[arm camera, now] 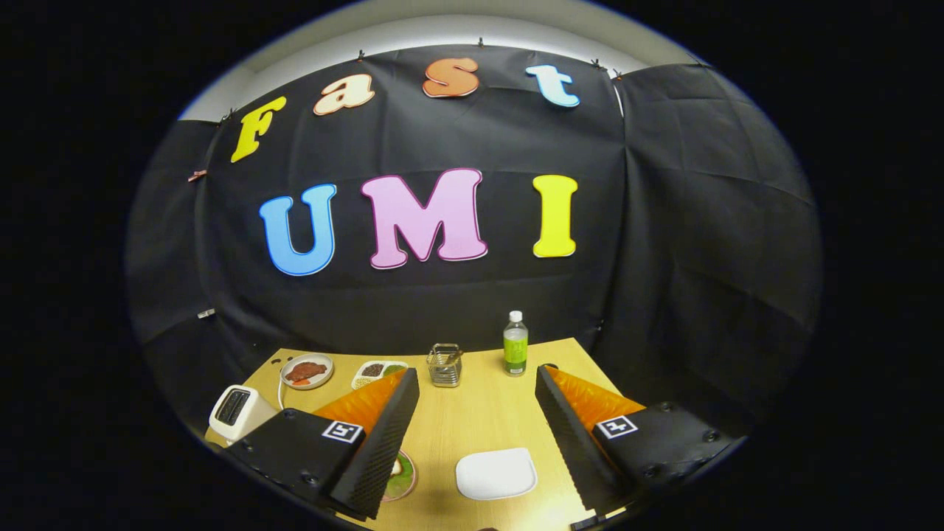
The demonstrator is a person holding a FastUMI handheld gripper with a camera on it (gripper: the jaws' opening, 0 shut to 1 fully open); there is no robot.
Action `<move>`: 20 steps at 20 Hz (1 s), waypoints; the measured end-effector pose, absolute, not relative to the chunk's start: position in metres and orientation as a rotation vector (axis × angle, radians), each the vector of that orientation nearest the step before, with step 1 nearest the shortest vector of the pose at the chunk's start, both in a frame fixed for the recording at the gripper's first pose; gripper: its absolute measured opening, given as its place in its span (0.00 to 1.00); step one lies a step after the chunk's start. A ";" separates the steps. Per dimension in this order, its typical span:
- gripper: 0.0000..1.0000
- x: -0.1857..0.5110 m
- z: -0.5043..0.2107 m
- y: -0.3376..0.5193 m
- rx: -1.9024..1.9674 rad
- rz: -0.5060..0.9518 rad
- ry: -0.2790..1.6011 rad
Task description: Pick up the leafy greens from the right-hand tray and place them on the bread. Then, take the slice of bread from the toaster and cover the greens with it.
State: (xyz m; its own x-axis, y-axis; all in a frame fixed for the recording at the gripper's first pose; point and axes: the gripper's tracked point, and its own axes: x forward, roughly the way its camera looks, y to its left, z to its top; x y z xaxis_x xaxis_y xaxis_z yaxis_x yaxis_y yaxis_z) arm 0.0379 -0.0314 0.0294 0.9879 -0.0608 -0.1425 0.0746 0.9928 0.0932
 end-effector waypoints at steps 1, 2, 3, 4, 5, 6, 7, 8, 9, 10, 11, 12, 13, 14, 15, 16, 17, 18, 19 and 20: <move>0.98 0.028 0.035 -0.032 0.102 -0.085 0.127; 0.98 0.016 0.041 -0.033 0.100 -0.104 0.110; 0.98 0.012 0.042 -0.032 0.099 -0.117 0.098; 0.98 0.003 0.046 -0.029 0.095 -0.126 0.084; 0.98 -0.006 0.048 -0.025 0.093 -0.133 0.073; 0.98 -0.012 0.050 -0.021 0.093 -0.136 0.065; 0.98 -0.017 0.051 -0.017 0.094 -0.135 0.055; 0.98 -0.021 0.051 -0.013 0.096 -0.136 0.050; 0.98 -0.024 0.052 -0.011 0.096 -0.135 0.045; 0.98 -0.027 0.051 -0.008 0.100 -0.133 0.049; 0.98 -0.028 0.048 -0.005 0.104 -0.129 0.056; 0.98 -0.031 0.047 -0.002 0.108 -0.126 0.060; 0.98 -0.031 0.047 0.000 0.108 -0.125 0.059; 0.98 -0.032 0.047 0.000 0.107 -0.125 0.057; 0.98 -0.033 0.046 0.000 0.105 -0.126 0.060; 0.98 -0.033 0.043 0.001 0.103 -0.127 0.066; 0.98 -0.034 0.044 0.001 0.100 -0.126 0.070; 0.98 -0.035 0.043 0.001 0.097 -0.125 0.070; 0.98 -0.034 0.043 0.002 0.093 -0.124 0.068; 0.98 -0.034 0.044 0.003 0.091 -0.122 0.066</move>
